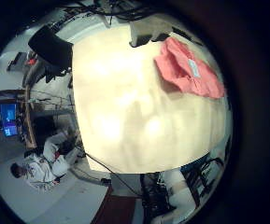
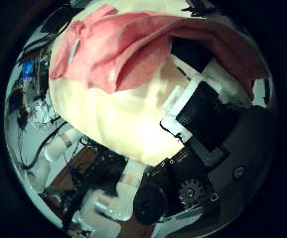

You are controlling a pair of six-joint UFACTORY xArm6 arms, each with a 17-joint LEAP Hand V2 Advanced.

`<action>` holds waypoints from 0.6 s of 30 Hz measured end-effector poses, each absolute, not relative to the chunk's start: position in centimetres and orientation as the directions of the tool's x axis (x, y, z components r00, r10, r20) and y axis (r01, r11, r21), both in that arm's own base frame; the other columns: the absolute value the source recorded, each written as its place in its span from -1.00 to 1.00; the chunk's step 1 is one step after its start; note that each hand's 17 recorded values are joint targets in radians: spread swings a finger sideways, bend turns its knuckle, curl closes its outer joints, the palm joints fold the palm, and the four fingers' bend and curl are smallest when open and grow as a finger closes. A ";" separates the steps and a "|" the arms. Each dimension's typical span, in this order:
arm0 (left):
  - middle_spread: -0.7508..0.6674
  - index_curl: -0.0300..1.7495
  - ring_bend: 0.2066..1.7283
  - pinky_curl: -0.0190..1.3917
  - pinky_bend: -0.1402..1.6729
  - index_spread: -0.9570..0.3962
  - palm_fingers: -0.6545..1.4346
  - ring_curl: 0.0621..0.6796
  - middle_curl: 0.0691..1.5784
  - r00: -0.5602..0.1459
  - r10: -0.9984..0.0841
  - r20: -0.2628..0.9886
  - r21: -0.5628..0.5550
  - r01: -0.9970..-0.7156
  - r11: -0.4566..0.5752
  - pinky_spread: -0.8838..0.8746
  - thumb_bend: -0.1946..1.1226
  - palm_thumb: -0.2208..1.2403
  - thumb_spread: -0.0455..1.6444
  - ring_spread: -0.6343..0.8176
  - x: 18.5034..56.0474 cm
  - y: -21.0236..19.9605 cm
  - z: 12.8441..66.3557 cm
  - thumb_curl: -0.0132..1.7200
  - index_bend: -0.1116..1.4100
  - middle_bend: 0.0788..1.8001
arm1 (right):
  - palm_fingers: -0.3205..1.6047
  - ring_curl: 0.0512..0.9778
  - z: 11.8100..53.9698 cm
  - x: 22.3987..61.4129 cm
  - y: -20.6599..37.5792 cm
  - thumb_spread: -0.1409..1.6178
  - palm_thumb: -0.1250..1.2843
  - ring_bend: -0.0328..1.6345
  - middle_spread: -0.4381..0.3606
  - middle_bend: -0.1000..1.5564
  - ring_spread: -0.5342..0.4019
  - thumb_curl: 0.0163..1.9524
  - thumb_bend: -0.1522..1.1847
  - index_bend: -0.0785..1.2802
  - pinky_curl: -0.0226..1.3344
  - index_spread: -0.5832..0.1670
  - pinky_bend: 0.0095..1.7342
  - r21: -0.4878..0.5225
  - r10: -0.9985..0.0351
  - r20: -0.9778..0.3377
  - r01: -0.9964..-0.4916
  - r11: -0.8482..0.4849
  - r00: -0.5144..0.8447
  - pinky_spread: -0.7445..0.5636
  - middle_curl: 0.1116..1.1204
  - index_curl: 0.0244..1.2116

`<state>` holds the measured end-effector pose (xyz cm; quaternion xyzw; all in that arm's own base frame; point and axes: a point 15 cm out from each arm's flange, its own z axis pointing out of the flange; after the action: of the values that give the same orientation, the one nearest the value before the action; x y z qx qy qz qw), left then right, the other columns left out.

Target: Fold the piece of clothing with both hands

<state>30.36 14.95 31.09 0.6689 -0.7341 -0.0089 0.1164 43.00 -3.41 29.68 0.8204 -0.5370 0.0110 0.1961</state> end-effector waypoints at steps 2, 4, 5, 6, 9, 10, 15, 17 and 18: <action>0.59 -0.64 -0.77 -0.52 -0.53 0.70 -0.37 -0.48 -0.68 -0.073 -0.985 0.158 0.167 -0.981 0.100 0.60 -0.73 -0.06 0.50 0.71 30.2 15.2 31.2 -0.64 -0.64 -0.87 | 0.43 0.48 31.6 43.9 -1.9 0.45 0.84 0.63 -0.24 0.69 -0.34 -0.20 -0.67 0.69 0.42 -0.08 0.35 0.275 -0.867 0.240 -0.887 -0.371 0.437 -0.23 0.46 0.38; 0.59 -0.64 -0.77 -0.52 -0.53 0.70 -0.37 -0.48 -0.68 -0.069 -0.985 0.159 0.168 -0.981 0.095 0.60 -0.73 -0.05 0.50 0.71 30.1 15.3 31.2 -0.64 -0.64 -0.87 | 0.43 0.49 33.3 44.7 0.5 0.45 0.84 0.63 -0.24 0.69 -0.34 -0.19 -0.68 0.69 0.44 -0.08 0.33 0.242 -0.849 0.249 -0.879 -0.411 0.466 -0.23 0.46 0.39; 0.59 -0.64 -0.77 -0.52 -0.53 0.70 -0.37 -0.48 -0.68 -0.067 -0.985 0.159 0.168 -0.981 0.093 0.60 -0.73 -0.05 0.50 0.71 30.0 15.4 31.2 -0.64 -0.64 -0.87 | 0.43 0.49 33.9 44.9 2.1 0.46 0.84 0.63 -0.23 0.69 -0.34 -0.18 -0.68 0.69 0.46 -0.08 0.33 0.229 -0.838 0.254 -0.872 -0.433 0.483 -0.23 0.46 0.39; 0.59 -0.64 -0.77 -0.52 -0.53 0.70 -0.37 -0.48 -0.68 -0.062 -0.985 0.160 0.170 -0.981 0.089 0.60 -0.73 -0.05 0.50 0.71 29.7 15.8 31.1 -0.64 -0.64 -0.87 | 0.43 0.49 34.1 45.0 3.3 0.45 0.84 0.63 -0.23 0.69 -0.33 -0.18 -0.68 0.69 0.47 -0.08 0.32 0.221 -0.832 0.257 -0.868 -0.444 0.491 -0.23 0.46 0.39; 0.59 -0.63 -0.77 -0.52 -0.53 0.70 -0.37 -0.48 -0.68 -0.043 -0.986 0.162 0.171 -0.983 0.071 0.60 -0.73 -0.05 0.50 0.71 28.9 16.9 31.1 -0.64 -0.64 -0.87 | 0.43 0.50 34.3 44.9 6.2 0.45 0.84 0.63 -0.23 0.69 -0.33 -0.16 -0.69 0.68 0.50 -0.08 0.31 0.212 -0.812 0.263 -0.852 -0.479 0.522 -0.22 0.46 0.40; 0.59 -0.63 -0.77 -0.52 -0.53 0.70 -0.37 -0.48 -0.68 -0.036 -0.986 0.164 0.171 -0.983 0.064 0.60 -0.73 -0.05 0.50 0.71 28.5 17.2 31.0 -0.64 -0.64 -0.87 | 0.43 0.50 34.5 45.0 7.2 0.45 0.84 0.63 -0.23 0.69 -0.33 -0.16 -0.69 0.68 0.51 -0.08 0.30 0.206 -0.803 0.266 -0.845 -0.493 0.533 -0.22 0.45 0.40; 0.59 -0.63 -0.77 -0.52 -0.53 0.70 -0.37 -0.48 -0.68 -0.020 -0.986 0.167 0.177 -0.983 0.050 0.60 -0.73 -0.05 0.50 0.71 27.6 17.6 30.8 -0.64 -0.64 -0.87 | 0.44 0.50 35.5 46.6 14.4 0.45 0.84 0.63 -0.23 0.69 -0.33 -0.13 -0.72 0.68 0.57 -0.09 0.27 0.161 -0.742 0.279 -0.791 -0.590 0.610 -0.22 0.45 0.41; 0.59 -0.63 -0.77 -0.52 -0.53 0.70 -0.37 -0.48 -0.68 -0.011 -0.986 0.168 0.179 -0.983 0.042 0.60 -0.73 -0.05 0.50 0.71 27.1 18.2 30.7 -0.64 -0.64 -0.87 | 0.44 0.51 35.7 47.0 17.4 0.45 0.83 0.63 -0.23 0.69 -0.33 -0.12 -0.73 0.67 0.59 -0.08 0.26 0.149 -0.715 0.284 -0.766 -0.625 0.638 -0.22 0.45 0.41; 0.59 -0.63 -0.77 -0.52 -0.53 0.70 -0.37 -0.48 -0.68 -0.004 -0.986 0.170 0.179 -0.983 0.035 0.60 -0.73 -0.05 0.50 0.71 26.8 18.4 30.7 -0.64 -0.64 -0.87 | 0.44 0.51 35.5 47.2 18.7 0.45 0.82 0.63 -0.23 0.69 -0.33 -0.12 -0.73 0.67 0.60 -0.08 0.26 0.147 -0.702 0.287 -0.755 -0.639 0.651 -0.22 0.45 0.41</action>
<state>26.76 18.41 30.70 0.6947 -0.7085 -0.0045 0.1241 47.25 18.70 35.47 0.8996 -0.4050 0.1021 0.1278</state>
